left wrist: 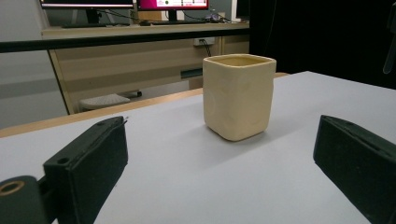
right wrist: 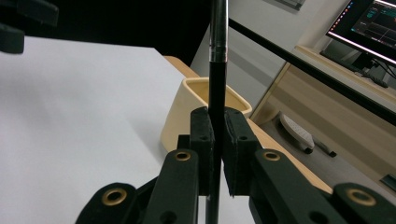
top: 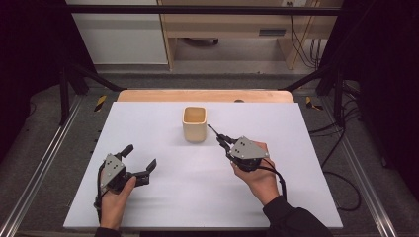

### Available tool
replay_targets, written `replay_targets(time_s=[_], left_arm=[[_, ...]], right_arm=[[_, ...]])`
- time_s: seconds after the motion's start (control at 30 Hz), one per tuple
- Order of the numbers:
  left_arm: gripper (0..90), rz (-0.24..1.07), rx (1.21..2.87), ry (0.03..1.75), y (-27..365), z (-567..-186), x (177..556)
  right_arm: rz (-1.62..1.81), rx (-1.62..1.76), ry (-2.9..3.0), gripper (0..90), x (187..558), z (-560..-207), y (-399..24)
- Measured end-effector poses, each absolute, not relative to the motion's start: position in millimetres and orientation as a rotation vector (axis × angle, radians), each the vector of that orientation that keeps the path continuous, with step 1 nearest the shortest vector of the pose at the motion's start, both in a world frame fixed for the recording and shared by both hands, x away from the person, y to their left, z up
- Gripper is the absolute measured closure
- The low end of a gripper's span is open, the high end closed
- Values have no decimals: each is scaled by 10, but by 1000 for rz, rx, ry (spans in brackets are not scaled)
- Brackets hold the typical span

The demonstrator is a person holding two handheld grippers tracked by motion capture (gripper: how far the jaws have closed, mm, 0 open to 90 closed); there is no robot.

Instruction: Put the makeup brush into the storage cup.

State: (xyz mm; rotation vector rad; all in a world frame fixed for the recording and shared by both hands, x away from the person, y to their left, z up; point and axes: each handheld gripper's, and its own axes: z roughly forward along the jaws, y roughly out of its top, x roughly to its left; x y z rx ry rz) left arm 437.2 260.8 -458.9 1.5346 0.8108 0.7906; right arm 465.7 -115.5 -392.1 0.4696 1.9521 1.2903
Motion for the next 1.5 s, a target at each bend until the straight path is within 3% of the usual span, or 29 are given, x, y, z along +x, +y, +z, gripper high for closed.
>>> replay_targets(time_s=[1.5], left_arm=[[26, 769, 1473, 812, 2677, -4571, 4368]], right_arm=[[1578, 735, 1799, 837, 5002, -3780, -789]])
